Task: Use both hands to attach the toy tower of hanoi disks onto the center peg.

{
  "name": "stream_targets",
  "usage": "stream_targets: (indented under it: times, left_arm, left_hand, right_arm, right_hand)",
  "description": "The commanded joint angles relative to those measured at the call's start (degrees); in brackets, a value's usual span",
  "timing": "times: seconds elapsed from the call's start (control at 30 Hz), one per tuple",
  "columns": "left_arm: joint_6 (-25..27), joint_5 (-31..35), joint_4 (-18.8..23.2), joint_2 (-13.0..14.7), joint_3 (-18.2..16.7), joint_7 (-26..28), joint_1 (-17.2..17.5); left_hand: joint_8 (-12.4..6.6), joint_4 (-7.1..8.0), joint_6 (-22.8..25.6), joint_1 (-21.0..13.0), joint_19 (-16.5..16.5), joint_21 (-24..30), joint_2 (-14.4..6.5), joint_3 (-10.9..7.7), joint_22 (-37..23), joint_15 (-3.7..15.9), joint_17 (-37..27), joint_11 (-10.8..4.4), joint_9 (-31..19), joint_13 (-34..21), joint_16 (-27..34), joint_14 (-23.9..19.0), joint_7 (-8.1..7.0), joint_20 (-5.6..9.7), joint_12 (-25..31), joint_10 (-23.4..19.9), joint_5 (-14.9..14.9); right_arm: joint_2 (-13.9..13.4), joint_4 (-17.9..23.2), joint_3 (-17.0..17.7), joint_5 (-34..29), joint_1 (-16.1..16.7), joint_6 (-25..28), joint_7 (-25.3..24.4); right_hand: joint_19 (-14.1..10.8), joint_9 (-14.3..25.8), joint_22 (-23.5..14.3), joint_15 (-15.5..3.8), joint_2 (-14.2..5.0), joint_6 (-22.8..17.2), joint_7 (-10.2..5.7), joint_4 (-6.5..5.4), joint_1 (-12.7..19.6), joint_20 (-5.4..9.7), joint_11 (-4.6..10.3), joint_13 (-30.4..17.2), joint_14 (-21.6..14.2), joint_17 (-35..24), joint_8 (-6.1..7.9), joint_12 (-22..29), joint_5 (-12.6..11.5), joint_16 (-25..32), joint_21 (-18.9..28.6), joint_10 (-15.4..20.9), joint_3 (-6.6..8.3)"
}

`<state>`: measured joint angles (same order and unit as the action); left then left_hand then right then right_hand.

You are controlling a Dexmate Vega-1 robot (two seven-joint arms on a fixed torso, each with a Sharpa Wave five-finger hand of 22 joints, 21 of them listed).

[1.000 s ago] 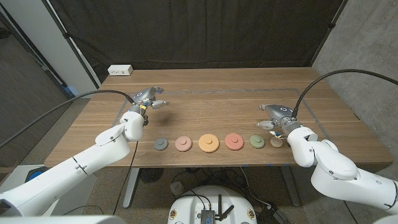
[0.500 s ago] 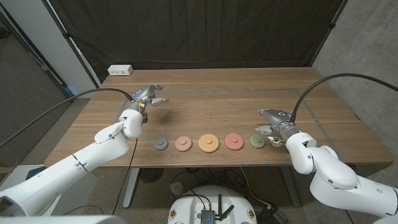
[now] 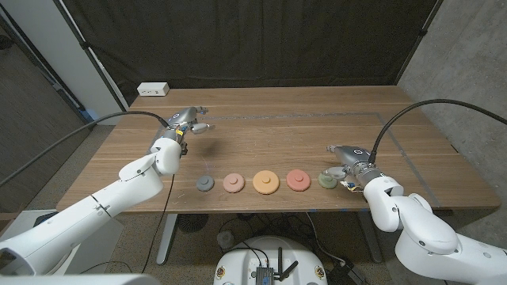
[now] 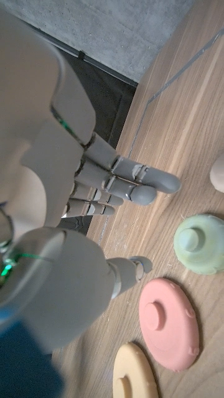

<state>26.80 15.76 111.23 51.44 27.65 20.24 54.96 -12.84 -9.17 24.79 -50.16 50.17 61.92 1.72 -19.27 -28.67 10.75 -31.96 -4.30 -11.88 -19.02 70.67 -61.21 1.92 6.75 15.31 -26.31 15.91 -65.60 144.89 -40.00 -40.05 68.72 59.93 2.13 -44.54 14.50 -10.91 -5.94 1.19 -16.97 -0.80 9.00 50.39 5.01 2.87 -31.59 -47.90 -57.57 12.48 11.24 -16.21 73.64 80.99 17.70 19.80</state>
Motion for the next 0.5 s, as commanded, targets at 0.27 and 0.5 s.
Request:
stream_targets:
  times: [0.27,0.5]
  left_arm:
    - [-2.2,-0.3,-0.1,-0.1,-0.8,1.4,1.4]
    - [-2.5,-0.4,-0.1,0.0,-0.9,1.1,1.5]
  left_hand:
    - [0.12,0.03,1.3,-0.6,0.4,0.7,-0.6,0.39,0.2,1.85,0.0,-0.22,-0.1,-0.4,0.9,-0.6,-0.23,5.23,0.0,-1.2,0.4]
    - [0.25,-0.02,1.4,-0.8,0.4,1.1,-0.7,0.5,0.5,1.85,0.2,-0.23,-0.2,-0.6,1.1,-0.6,-0.27,5.24,-0.1,-1.4,0.4]
  right_arm:
    - [-0.6,1.5,-2.8,-4.3,0.7,2.5,3.0]
    - [0.2,1.5,-3.5,-6.2,0.6,2.2,4.1]
  right_hand:
    - [0.3,0.3,-0.1,-6.57,0.25,0.4,0.28,0.08,0.7,6.98,-0.07,-0.2,0.5,0.5,0.02,0.3,0.0,-0.3,0.5,-0.5,-0.4]
    - [0.4,0.3,-0.1,-6.57,0.25,0.6,0.33,0.03,0.7,6.97,-0.12,-0.3,0.6,0.8,0.0,0.3,0.1,-0.3,0.7,-0.6,-0.62]
